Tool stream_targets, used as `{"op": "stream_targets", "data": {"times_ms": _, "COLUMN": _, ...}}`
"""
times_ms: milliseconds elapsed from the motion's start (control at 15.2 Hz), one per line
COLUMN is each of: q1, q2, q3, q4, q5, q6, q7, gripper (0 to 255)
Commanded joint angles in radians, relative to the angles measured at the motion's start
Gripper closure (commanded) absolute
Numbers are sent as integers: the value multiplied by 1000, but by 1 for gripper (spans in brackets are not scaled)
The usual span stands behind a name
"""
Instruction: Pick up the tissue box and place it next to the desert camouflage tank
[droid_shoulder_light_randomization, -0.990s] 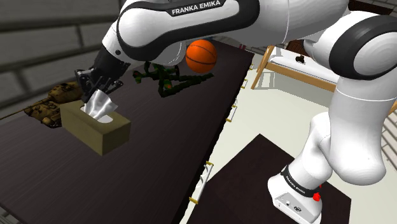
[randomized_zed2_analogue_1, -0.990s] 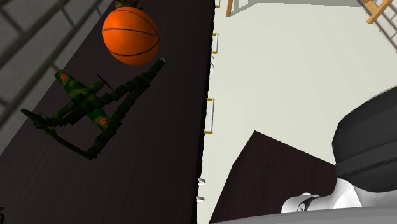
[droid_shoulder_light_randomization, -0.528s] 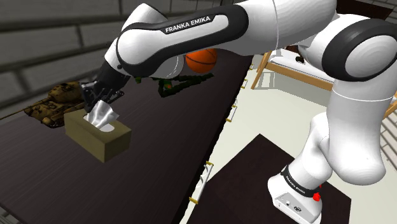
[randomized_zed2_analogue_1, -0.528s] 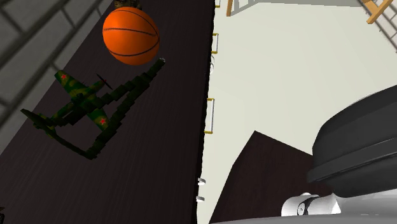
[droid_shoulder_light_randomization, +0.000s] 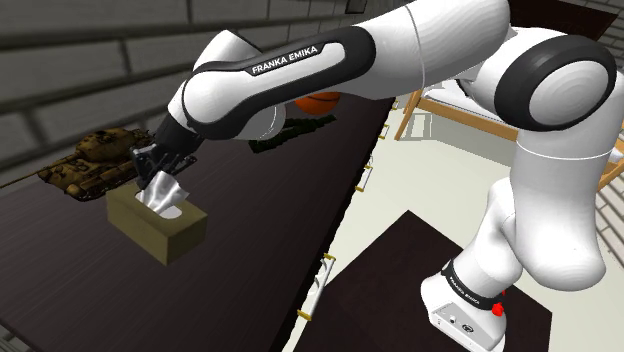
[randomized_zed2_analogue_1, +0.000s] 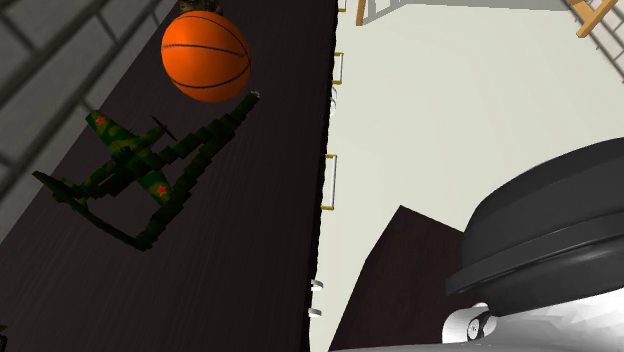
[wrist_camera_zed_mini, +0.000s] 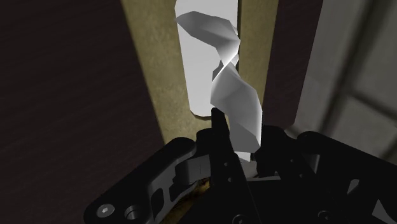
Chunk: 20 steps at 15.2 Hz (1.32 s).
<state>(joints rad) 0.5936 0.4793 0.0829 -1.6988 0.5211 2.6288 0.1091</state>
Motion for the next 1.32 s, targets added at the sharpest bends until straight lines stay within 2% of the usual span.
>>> {"op": "stream_targets", "data": {"times_ms": 0, "q1": -1, "q2": 1, "q3": 1, "q4": -1, "q5": 1, "q6": 2, "q7": -2, "gripper": 255}}
{"op": "stream_targets", "data": {"times_ms": 264, "q1": -1, "q2": 1, "q3": 1, "q4": -1, "q5": 1, "q6": 2, "q7": -2, "gripper": 255}}
{"op": "stream_targets", "data": {"times_ms": 330, "q1": -1, "q2": 1, "q3": 1, "q4": -1, "q5": 1, "q6": 2, "q7": -2, "gripper": 0}}
{"op": "stream_targets", "data": {"times_ms": 660, "q1": -1, "q2": 1, "q3": 1, "q4": -1, "q5": 1, "q6": 2, "q7": -2, "gripper": 0}}
{"op": "stream_targets", "data": {"times_ms": 924, "q1": -19, "q2": -119, "q3": -10, "q4": -71, "q5": -2, "q6": -55, "q7": -2, "gripper": 0}}
{"op": "stream_targets", "data": {"times_ms": 1254, "q1": -19, "q2": -119, "q3": -10, "q4": -71, "q5": -2, "q6": -55, "q7": -2, "gripper": 0}}
